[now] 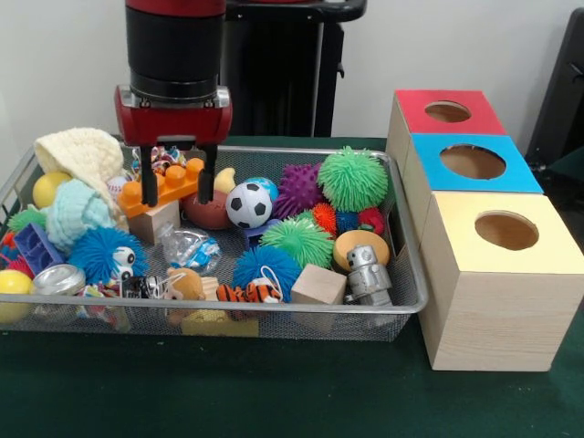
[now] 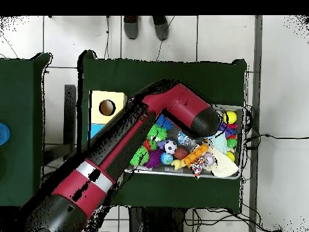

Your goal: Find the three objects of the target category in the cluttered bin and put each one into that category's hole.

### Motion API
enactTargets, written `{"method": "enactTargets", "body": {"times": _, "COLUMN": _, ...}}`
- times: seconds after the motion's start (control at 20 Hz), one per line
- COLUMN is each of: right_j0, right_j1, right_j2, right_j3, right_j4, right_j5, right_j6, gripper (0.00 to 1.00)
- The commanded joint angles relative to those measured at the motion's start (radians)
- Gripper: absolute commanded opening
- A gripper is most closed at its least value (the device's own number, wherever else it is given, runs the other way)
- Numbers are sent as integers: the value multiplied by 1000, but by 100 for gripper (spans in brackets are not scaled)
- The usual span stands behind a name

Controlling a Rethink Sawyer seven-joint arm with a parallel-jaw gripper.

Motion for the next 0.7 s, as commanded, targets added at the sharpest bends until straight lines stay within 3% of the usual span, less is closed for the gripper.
{"method": "enactTargets", "body": {"times": 0.05, "right_j0": -41, "right_j1": 4, "right_j2": 146, "right_j3": 51, "right_j4": 26, "right_j5": -15, "right_j6": -96, "gripper": 100}}
{"method": "enactTargets", "body": {"times": 0.3, "right_j0": -87, "right_j1": 36, "right_j2": 139, "right_j3": 7, "right_j4": -29, "right_j5": -32, "right_j6": -177, "gripper": 100}}
{"method": "enactTargets", "body": {"times": 0.5, "right_j0": -126, "right_j1": 77, "right_j2": 138, "right_j3": -42, "right_j4": -64, "right_j5": 16, "right_j6": -252, "gripper": 100}}
{"method": "enactTargets", "body": {"times": 0.7, "right_j0": -146, "right_j1": 99, "right_j2": 147, "right_j3": -70, "right_j4": -87, "right_j5": 27, "right_j6": -266, "gripper": 100}}
